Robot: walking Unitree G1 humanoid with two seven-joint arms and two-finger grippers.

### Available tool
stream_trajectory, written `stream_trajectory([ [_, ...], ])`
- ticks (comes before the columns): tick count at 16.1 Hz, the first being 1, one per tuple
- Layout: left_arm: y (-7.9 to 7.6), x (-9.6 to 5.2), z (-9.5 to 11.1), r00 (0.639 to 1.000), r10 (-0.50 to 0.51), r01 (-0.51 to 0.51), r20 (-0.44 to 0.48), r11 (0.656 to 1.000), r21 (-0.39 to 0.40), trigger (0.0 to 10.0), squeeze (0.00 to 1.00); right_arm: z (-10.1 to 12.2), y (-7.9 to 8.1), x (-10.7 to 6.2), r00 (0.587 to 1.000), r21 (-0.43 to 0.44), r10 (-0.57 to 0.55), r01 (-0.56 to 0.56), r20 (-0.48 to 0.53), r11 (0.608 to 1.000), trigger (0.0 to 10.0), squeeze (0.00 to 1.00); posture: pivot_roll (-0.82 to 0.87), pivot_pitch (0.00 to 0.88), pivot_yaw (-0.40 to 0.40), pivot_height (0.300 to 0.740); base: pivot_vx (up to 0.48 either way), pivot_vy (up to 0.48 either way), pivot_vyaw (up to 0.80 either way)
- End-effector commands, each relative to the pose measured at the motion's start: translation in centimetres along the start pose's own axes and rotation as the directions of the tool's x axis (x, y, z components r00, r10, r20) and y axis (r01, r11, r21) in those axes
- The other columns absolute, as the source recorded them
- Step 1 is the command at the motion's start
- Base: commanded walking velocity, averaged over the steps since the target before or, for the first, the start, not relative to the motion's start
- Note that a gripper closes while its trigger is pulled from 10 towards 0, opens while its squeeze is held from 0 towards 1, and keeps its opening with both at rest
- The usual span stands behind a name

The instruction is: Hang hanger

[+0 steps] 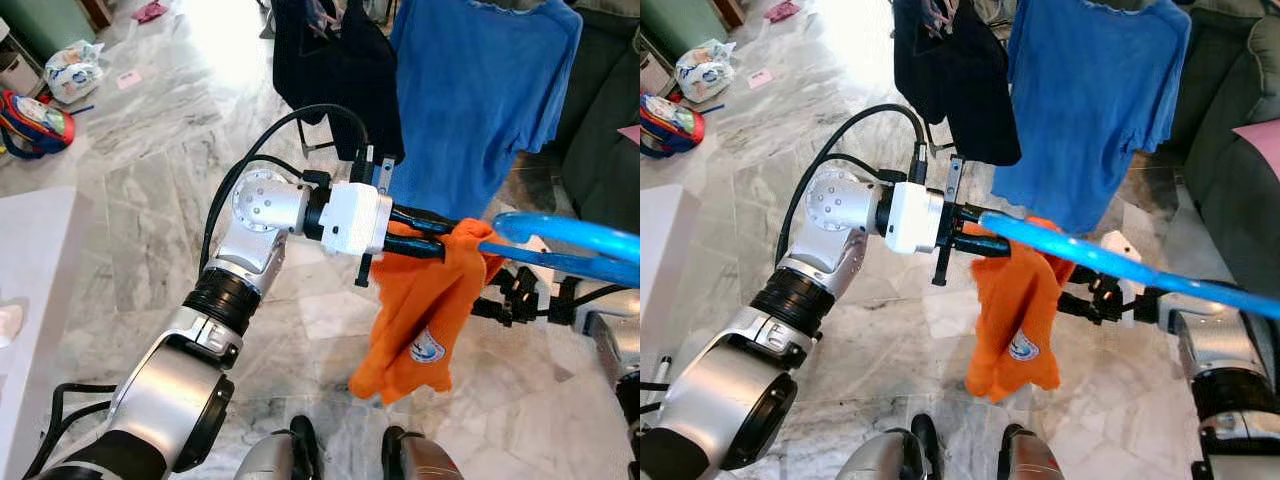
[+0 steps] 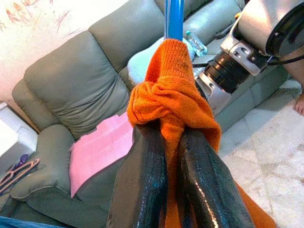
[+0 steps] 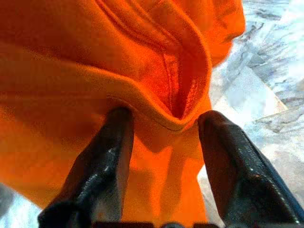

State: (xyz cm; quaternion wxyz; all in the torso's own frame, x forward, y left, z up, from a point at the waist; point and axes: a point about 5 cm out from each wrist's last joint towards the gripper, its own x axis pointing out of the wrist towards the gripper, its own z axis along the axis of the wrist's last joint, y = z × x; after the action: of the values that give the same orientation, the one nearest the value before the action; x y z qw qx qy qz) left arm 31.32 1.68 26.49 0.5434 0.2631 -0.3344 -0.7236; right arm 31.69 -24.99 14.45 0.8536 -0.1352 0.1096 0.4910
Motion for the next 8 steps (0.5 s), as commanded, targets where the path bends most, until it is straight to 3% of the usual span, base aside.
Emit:
stream_trajectory([
  [1, 0.16, 0.26, 0.8, 0.999, 0.0, -0.001, 0.036, 1.0, 0.028, 10.0, 0.0, -0.39, 0.33, 0.45, 0.999, 0.016, 0.034, -0.034, -0.005, 0.999, 0.0, 0.0, 0.0, 0.274, 0.119, 0.74, 0.0, 0.0, 0.0],
  [8, 0.13, 0.89, 1.4, 0.998, 0.001, -0.002, 0.063, 1.0, 0.026, 10.0, 0.0, -0.52, 0.36, 1.14, 0.999, 0.009, 0.027, -0.027, 0.017, 1.0, 0.0, 0.0, 0.0, 0.274, 0.106, 0.74, 0.0, 0.0, 0.0],
])
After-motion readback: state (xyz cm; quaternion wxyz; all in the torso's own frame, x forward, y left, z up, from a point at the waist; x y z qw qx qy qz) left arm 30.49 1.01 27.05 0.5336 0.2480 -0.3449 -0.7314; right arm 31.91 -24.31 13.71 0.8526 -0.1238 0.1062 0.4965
